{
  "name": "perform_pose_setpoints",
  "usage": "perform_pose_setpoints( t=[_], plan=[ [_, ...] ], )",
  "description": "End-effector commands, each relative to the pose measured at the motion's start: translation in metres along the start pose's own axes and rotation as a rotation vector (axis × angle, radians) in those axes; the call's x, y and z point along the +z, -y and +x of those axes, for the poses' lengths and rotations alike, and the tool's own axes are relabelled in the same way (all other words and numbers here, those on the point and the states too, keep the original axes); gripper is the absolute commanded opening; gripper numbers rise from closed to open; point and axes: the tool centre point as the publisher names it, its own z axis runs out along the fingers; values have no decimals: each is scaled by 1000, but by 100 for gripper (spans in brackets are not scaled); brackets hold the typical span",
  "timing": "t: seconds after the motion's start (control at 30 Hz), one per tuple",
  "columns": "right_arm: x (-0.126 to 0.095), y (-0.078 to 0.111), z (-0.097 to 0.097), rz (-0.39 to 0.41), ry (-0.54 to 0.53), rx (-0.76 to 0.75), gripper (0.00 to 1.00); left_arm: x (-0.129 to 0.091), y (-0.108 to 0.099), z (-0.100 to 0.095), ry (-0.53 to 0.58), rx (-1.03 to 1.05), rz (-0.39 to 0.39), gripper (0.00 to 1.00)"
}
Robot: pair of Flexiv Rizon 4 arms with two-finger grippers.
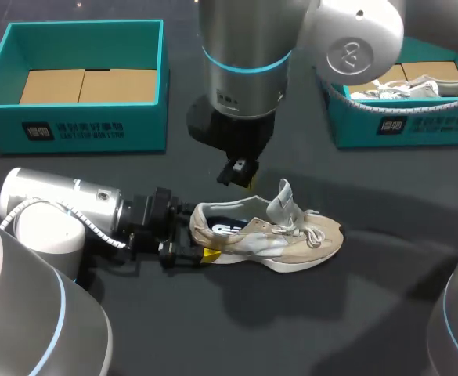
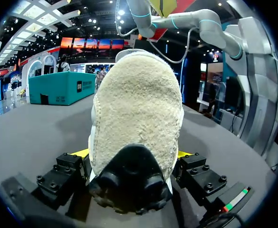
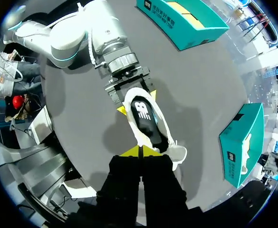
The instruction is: Take the shoe out of the shoebox, open the shoe tongue, remove and reinsert the insole, then place the shoe into the shoebox
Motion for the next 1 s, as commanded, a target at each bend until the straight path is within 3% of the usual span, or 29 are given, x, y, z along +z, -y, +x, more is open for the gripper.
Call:
perform_pose_setpoints(
  t=[0.03,0.43,0.67,1.0],
  plan=[
    [28,-4,5,-19,-41,-32,0,3,-5,-2,0,0,0,0],
    [28,-4,5,-19,-41,-32,0,3,-5,-2,0,0,0,0],
    [63,-24,7,-65,-61,-186,0,3,-5,-2,0,0,0,0],
    [63,-24,7,-65,-61,-186,0,3,-5,-2,0,0,0,0]
  ],
)
